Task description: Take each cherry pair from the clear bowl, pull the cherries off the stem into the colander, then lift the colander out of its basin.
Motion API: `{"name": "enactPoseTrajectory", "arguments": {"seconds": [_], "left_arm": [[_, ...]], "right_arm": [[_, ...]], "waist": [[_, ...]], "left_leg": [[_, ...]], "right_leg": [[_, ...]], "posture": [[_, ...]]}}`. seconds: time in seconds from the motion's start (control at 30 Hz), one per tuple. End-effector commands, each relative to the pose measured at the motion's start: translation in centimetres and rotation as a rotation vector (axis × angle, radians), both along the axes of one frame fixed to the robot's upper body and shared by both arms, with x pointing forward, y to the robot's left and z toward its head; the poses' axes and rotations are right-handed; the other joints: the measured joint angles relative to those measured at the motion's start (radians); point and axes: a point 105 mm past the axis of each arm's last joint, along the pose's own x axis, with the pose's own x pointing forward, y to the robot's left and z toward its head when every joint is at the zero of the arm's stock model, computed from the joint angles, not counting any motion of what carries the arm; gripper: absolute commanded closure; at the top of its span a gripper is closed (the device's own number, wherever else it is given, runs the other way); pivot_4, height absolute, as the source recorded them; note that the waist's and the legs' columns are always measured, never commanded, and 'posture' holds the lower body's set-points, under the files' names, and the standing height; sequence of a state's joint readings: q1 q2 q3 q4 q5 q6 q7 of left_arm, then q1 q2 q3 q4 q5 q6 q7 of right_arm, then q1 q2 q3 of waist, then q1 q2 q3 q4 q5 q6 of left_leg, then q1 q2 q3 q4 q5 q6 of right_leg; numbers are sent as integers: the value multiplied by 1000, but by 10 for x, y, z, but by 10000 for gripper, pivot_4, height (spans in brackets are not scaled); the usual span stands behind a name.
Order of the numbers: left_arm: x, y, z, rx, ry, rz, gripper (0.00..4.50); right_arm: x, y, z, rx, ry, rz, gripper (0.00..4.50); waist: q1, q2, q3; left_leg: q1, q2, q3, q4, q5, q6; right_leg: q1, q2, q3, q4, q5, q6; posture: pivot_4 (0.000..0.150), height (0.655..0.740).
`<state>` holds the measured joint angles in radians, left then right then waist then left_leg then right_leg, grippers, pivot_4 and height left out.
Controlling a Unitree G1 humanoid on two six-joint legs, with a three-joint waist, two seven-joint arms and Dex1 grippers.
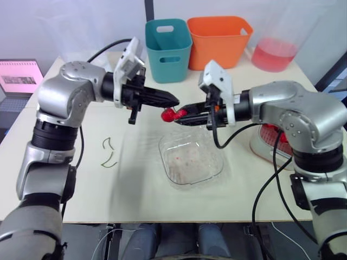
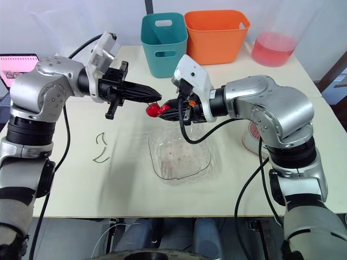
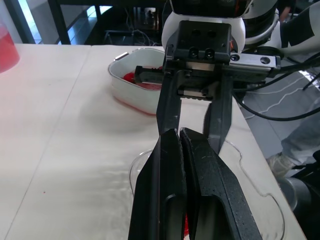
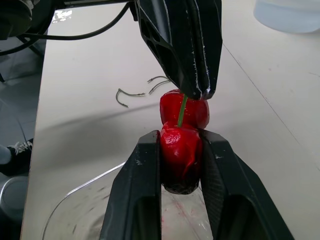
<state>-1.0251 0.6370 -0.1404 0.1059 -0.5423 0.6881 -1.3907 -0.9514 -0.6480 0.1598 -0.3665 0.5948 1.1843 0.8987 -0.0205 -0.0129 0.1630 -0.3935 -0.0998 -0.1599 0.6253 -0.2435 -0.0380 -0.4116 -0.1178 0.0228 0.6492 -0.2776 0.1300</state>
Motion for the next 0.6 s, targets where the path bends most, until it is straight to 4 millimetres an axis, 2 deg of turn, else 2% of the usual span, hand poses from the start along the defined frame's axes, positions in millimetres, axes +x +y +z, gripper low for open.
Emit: {"name": "enactPoseTrajectory", "arguments": {"seconds": [0.03,0.33,0.6], "left_arm": [[-3,1,21,-51,-67,2,45000],[-3,2,27,-67,-70,-1,45000],[0,1,27,-89,-70,17,45000]], "right_arm": [[-3,-1,4,3,-27,8,33158],[-4,-13,-20,-67,4,-19,33158],[-8,-24,-31,-104,11,-35,33158]], "waist": [[0,0,0],[1,0,0],[2,0,0]], "left_leg": [[0,0,0,0,0,0],[0,0,0,0,0,0],[0,0,0,1,0,1]], "right_leg": [[0,0,0,0,0,0],[0,0,0,0,0,0],[0,0,0,0,0,0]], "posture": [[1500,7400],[1500,7400],[1500,7400]]}}
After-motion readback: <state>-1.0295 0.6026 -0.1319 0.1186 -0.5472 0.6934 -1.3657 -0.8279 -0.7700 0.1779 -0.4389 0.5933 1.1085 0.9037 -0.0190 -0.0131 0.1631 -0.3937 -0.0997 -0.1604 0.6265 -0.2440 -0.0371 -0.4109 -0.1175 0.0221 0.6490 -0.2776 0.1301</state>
